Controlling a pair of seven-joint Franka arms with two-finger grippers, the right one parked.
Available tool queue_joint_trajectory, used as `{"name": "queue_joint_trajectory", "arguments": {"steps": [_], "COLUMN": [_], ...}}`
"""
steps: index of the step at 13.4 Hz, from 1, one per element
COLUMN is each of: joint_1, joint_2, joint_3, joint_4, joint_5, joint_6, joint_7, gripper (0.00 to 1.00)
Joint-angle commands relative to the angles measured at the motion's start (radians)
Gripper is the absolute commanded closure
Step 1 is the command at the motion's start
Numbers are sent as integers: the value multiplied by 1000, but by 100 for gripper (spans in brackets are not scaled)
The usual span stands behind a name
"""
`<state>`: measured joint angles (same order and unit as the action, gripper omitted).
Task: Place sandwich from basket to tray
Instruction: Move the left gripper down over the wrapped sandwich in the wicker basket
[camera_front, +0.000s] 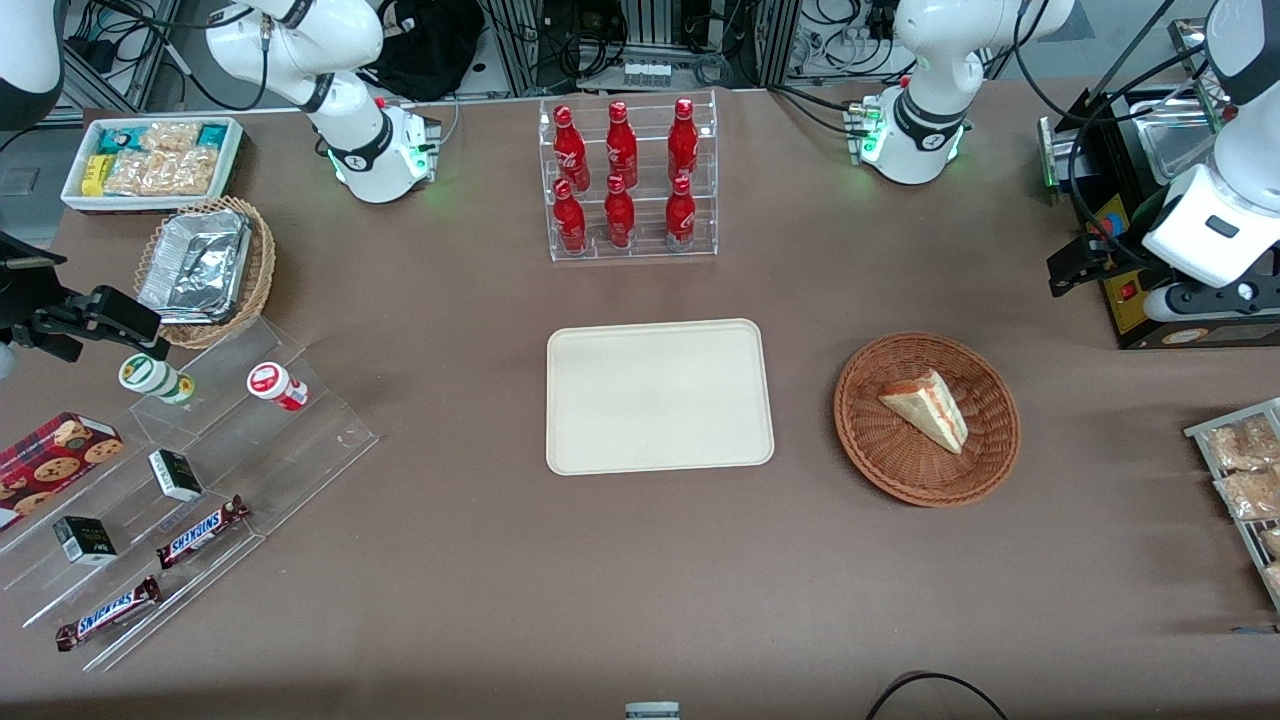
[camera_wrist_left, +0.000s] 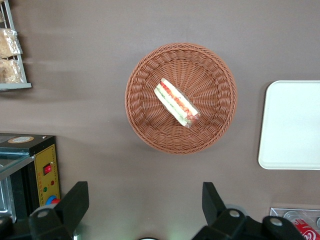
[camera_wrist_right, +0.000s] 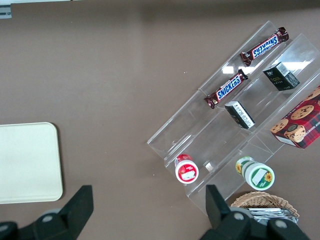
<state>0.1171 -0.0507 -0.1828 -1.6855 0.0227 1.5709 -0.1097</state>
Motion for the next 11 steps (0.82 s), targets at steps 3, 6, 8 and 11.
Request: {"name": "queue_joint_trajectory", "arguments": {"steps": [3, 6, 8, 11], "joint_1": [4, 3, -1, -2], "joint_2": [-3, 63, 86, 80], "joint_3": [2, 0, -9, -66], "joint_4": [10, -9, -103, -328], "joint_5": [-17, -18, -17, -17], "joint_6": [-2, 21, 149, 456], "joint_7": [19, -14, -36, -178], "gripper": [0, 0, 0, 0]}}
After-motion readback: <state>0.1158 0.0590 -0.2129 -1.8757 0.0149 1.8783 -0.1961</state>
